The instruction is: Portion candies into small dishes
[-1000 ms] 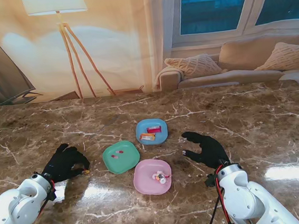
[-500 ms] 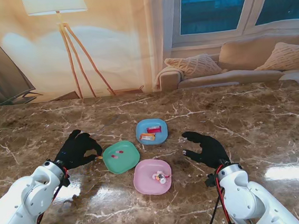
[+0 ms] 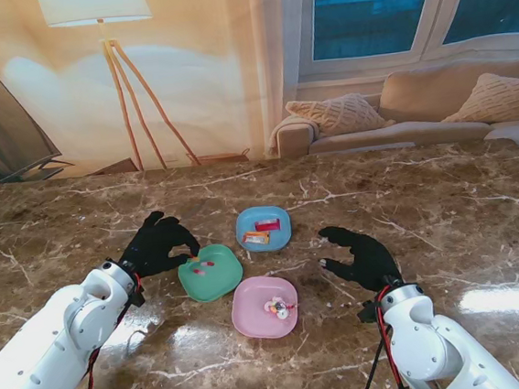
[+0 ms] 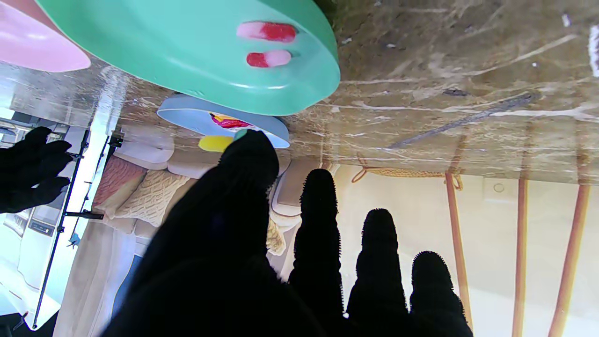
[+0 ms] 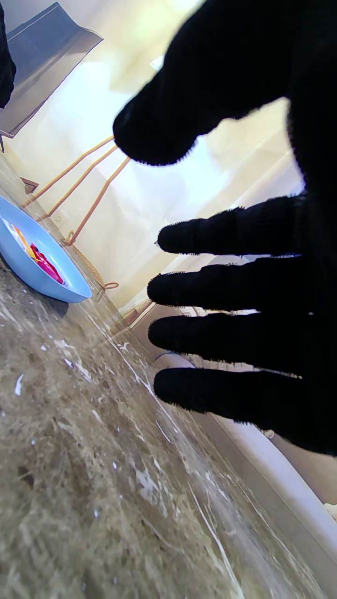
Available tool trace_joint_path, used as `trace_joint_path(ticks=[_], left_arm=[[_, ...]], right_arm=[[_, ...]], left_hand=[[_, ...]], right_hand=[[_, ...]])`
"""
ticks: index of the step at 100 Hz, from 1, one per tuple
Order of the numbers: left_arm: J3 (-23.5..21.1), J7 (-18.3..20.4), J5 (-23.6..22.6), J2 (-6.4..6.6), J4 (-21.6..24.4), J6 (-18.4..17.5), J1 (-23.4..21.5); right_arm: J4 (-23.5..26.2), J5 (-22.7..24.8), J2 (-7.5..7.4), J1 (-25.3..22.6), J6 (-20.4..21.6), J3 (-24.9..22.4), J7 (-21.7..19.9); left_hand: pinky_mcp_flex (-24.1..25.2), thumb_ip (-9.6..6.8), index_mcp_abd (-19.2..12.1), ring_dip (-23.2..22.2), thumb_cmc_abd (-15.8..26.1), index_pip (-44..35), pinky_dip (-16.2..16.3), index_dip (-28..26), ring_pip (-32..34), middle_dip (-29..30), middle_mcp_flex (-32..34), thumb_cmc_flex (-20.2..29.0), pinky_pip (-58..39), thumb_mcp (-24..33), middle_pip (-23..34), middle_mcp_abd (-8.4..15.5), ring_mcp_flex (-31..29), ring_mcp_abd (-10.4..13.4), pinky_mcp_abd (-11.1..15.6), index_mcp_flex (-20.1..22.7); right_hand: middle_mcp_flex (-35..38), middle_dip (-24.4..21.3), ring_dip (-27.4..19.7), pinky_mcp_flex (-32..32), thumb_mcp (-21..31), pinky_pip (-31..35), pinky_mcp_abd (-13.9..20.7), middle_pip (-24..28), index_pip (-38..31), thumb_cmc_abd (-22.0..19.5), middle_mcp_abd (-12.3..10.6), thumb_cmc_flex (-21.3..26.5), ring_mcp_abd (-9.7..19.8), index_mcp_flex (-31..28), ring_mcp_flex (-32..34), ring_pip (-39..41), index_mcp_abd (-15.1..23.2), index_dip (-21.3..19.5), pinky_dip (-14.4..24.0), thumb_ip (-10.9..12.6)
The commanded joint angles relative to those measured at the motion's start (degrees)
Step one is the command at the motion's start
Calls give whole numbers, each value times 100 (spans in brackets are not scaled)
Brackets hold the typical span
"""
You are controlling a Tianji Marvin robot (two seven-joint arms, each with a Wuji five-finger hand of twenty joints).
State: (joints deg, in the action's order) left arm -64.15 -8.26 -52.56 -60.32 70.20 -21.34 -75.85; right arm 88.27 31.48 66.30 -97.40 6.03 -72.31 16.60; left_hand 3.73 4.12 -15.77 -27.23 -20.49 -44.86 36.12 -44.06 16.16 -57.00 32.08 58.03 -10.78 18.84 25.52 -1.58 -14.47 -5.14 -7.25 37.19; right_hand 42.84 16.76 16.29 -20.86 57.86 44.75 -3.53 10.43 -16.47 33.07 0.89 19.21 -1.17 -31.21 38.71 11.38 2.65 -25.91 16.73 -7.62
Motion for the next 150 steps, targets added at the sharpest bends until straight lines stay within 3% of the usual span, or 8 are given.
trace_joint_path(ticks=[1,40,49,54,81,131,144,150], left_arm=[[54,-8,6,-30,-63,-57,24],[372,65,93,-14,-355,-316,247],[386,44,147,-26,-400,-358,261],[370,63,237,-39,-415,-389,254],[295,98,228,-30,-371,-469,222],[-430,111,1487,-330,1193,469,-1009],[-417,45,1776,-383,1379,468,-1219],[-374,28,1944,-410,1390,445,-1281]], right_arm=[[-34,-32,13,-56,-4,-12,-58],[-33,-28,12,-58,2,-21,-61],[-35,-28,12,-55,-3,-18,-62],[-34,-27,13,-55,-14,-14,-59],[-35,-22,14,-50,-19,-9,-51],[556,363,-109,-315,95,-367,-402],[716,480,-146,-385,154,-477,-520],[758,510,-165,-398,192,-516,-602]], left_hand=[[109,-137,119,-102,139,-431,124,-210,54,71,203,278,148,-62,-30,82,32,53,68,121],[102,-138,178,-77,19,-468,90,279,41,400,145,184,173,33,32,84,16,46,36,226],[107,-136,486,-2,-77,239,77,1354,-31,1864,-96,58,176,80,-50,73,55,84,15,-66],[101,-182,921,134,-58,1810,-36,2195,-179,2566,-320,-1068,249,1232,-436,24,165,120,-6,-657],[75,-116,1023,197,-241,2081,-279,2628,-292,2985,-659,-1546,381,1538,-649,-25,255,107,31,-975],[-1065,-379,2073,1489,292,3200,-1163,3033,-860,4378,-1192,-2314,-50,80,-1265,-478,79,56,98,-866],[-703,-644,2222,1569,798,3488,-1999,3109,-725,4482,-1263,-2381,-1389,-962,-1310,-647,-13,-80,265,-967],[-495,-681,2290,1580,1093,3597,-1908,3158,-704,4521,-1287,-2509,-1936,-1213,-1349,-688,-40,-113,294,-1032]], right_hand=[[86,50,70,-17,114,118,50,8,-8,-63,-111,-134,8,-98,215,30,145,26,96,207],[77,48,70,-20,116,120,50,7,-13,-61,-106,-134,9,-106,218,32,140,25,96,206],[87,49,69,-18,105,121,52,12,-12,-66,-113,-147,4,-104,214,30,142,25,96,204],[83,49,69,-16,96,120,48,10,-12,-67,-114,-153,2,-104,211,29,142,25,96,204],[73,47,69,-19,81,124,57,7,-14,-54,-104,-141,14,-109,211,29,142,24,97,210],[19,27,52,-6,32,96,80,-27,-10,-57,-115,-179,38,-115,165,-4,132,25,78,210],[48,-70,-101,-48,8,67,167,-113,-9,-40,-233,-204,214,-182,166,-163,33,40,33,213],[35,-169,-210,-46,-49,46,207,-185,7,-55,-254,-252,282,-199,144,-235,0,65,-11,203]])
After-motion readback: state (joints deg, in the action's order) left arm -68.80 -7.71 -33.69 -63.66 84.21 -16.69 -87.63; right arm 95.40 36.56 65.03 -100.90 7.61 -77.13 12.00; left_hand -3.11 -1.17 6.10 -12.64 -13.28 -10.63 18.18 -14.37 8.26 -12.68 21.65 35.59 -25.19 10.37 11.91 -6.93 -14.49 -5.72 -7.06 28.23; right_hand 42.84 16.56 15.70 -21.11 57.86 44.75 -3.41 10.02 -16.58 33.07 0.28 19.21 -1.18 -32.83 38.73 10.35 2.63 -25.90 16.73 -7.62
